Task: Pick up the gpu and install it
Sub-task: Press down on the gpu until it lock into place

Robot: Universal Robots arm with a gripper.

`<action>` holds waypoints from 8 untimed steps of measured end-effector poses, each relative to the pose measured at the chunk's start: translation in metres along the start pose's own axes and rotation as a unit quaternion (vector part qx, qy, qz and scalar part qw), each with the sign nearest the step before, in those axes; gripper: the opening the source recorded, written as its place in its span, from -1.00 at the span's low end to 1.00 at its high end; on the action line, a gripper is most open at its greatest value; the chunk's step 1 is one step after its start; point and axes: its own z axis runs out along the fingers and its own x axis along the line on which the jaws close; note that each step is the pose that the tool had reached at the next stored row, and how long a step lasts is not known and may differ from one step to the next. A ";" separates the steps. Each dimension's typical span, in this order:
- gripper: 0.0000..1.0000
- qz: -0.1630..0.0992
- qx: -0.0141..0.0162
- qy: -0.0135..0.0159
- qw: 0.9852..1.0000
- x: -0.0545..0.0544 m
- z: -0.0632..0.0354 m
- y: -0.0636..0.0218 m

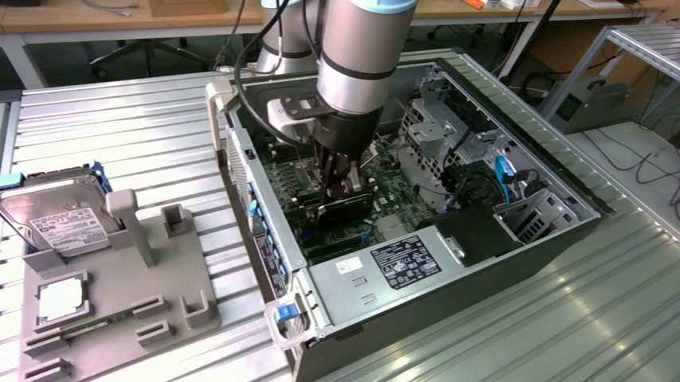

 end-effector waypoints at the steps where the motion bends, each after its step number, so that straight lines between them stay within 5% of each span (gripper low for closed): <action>1: -0.79 0.000 0.000 0.000 1.000 0.000 0.0007 0.0001; 8: -0.79 0.000 0.000 0.000 1.000 0.000 0.0012 0.0084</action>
